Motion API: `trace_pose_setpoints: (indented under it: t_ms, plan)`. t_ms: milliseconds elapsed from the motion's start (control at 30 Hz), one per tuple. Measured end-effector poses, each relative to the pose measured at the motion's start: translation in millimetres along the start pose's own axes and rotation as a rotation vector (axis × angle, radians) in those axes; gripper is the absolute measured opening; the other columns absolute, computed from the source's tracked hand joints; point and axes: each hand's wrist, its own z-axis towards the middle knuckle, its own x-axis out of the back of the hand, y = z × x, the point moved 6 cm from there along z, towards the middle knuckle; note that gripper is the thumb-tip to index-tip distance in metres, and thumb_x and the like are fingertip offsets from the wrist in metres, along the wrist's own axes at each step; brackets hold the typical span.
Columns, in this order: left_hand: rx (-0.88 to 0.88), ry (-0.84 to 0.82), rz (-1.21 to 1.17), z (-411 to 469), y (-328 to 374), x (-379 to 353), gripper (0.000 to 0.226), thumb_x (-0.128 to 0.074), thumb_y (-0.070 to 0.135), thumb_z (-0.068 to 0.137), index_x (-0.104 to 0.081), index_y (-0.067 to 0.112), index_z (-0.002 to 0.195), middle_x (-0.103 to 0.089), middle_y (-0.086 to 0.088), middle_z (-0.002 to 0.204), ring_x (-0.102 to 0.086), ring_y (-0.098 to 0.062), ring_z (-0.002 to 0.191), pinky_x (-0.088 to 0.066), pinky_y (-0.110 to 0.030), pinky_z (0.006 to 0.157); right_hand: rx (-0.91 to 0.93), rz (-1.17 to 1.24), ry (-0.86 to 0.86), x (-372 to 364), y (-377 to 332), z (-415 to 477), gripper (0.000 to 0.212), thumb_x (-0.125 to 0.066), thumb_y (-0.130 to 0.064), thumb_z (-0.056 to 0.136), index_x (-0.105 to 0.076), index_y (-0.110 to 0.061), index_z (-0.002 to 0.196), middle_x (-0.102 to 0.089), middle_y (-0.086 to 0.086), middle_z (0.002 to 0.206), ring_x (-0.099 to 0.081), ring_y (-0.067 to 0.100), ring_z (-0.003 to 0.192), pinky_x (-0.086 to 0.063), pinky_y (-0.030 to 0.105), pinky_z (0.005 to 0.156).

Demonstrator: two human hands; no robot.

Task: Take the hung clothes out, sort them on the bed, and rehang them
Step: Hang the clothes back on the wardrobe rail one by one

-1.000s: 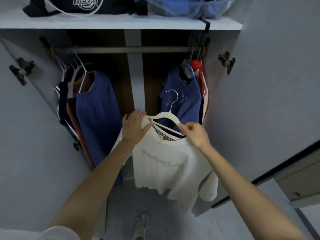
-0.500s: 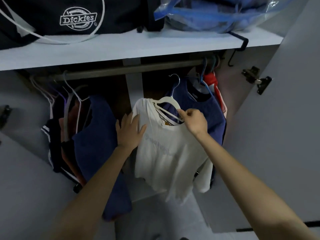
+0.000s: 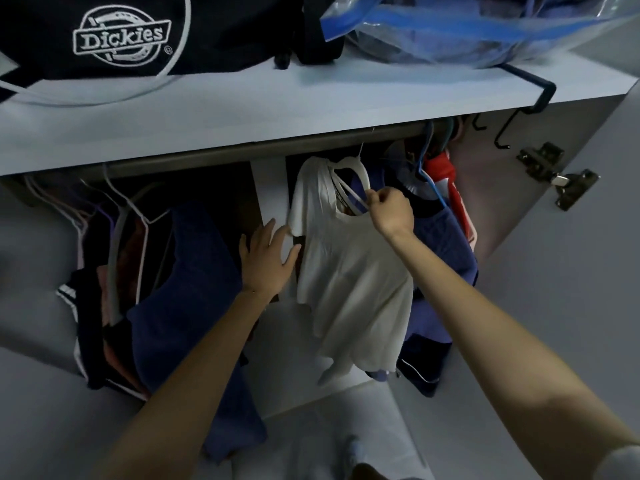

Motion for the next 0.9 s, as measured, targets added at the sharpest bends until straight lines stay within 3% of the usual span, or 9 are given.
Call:
trace_pose_setpoints:
  t_ms: [100, 233, 467, 600, 900]
  plan:
    - [0.011, -0.022, 0.029, 13, 2, -9, 0.056, -0.037, 0.051, 0.102, -0.04, 0.02, 0.149, -0.029, -0.009, 0.16, -0.024, -0.028, 0.147, -0.005, -0.053, 0.121, -0.018, -0.002, 0.005, -2, 10, 12, 0.04, -0.048, -0.035, 0.101, -0.053, -0.011, 0.069, -0.053, 0.003, 0.063, -0.056, 0.027, 0.07, -0.032, 0.03, 0.06]
    - [0.026, -0.036, 0.037, 27, 6, -21, 0.068, -0.024, 0.06, 0.096, -0.041, 0.02, 0.149, -0.03, -0.008, 0.16, -0.026, -0.028, 0.147, -0.006, -0.053, 0.12, -0.018, -0.035, 0.031, 3, 29, 25, 0.035, -0.048, -0.035, 0.101, -0.059, -0.01, 0.079, -0.067, 0.014, 0.084, -0.063, 0.032, 0.083, -0.036, 0.031, 0.062]
    - [0.006, -0.044, 0.042, 50, 25, -40, 0.081, -0.012, 0.067, 0.09, -0.045, 0.02, 0.147, -0.035, -0.01, 0.157, -0.031, -0.031, 0.144, -0.011, -0.057, 0.119, -0.046, -0.19, 0.092, 27, 51, 48, 0.035, -0.046, -0.029, 0.101, -0.066, -0.001, 0.096, -0.069, 0.021, 0.098, -0.063, 0.038, 0.095, -0.037, 0.033, 0.065]
    - [-0.026, -0.077, 0.057, 62, 45, -50, 0.08, -0.012, 0.067, 0.089, -0.043, 0.022, 0.148, -0.031, -0.01, 0.159, -0.023, -0.03, 0.148, -0.009, -0.055, 0.12, -0.088, -0.269, 0.111, 41, 61, 57, 0.031, -0.044, -0.021, 0.1, -0.067, -0.001, 0.105, -0.067, 0.024, 0.109, -0.06, 0.042, 0.107, -0.046, 0.04, 0.084]
    - [-0.055, -0.079, 0.095, 77, 67, -58, 0.075, -0.015, 0.065, 0.092, -0.034, 0.026, 0.153, -0.025, -0.01, 0.162, -0.019, -0.03, 0.149, 0.0, -0.054, 0.12, -0.048, -0.339, 0.124, 53, 78, 67, 0.025, -0.043, -0.008, 0.096, -0.068, -0.002, 0.099, -0.069, 0.021, 0.101, -0.063, 0.043, 0.099, -0.047, 0.039, 0.077]
